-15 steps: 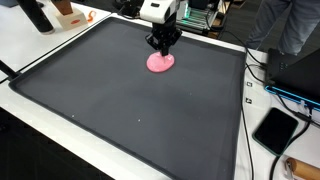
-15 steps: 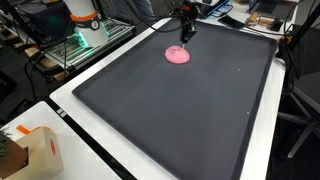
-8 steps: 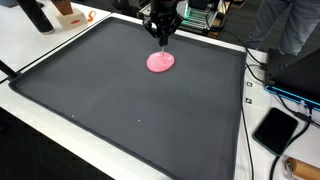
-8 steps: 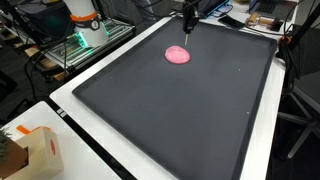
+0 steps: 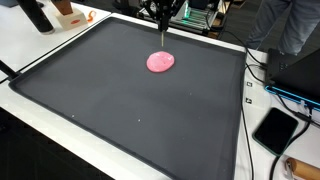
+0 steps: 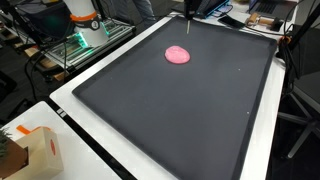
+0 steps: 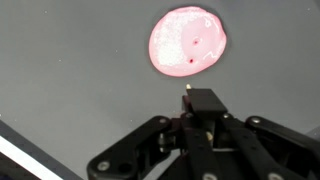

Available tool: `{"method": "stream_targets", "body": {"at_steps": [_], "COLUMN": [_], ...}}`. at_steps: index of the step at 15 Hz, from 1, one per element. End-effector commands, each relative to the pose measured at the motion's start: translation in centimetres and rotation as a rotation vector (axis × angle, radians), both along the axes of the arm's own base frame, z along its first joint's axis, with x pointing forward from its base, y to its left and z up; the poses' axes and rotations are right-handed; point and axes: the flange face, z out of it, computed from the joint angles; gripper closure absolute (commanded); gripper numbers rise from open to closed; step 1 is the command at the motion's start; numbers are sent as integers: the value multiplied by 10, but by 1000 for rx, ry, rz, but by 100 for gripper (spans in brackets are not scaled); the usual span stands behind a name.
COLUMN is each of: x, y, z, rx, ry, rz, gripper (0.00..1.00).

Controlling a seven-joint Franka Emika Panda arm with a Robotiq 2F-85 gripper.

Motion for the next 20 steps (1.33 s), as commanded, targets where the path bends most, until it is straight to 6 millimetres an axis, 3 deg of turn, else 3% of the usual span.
{"method": "stream_targets", "body": {"at_steps": [1,3,4,11,12,16,20], "x": [-7,-9,-2,-3,2,18,30], "y": [-3,-2,0,0,-7,-35,-70], "z": [14,19,14,17,18,23,12], "rx": [11,6,-4,-5,19,118,243], "ry": [14,13,-3,-5,4,31,99], "rz": [22,36,19,29,13,-37,-44], "gripper": [97,97,87,87,97,97,97]}}
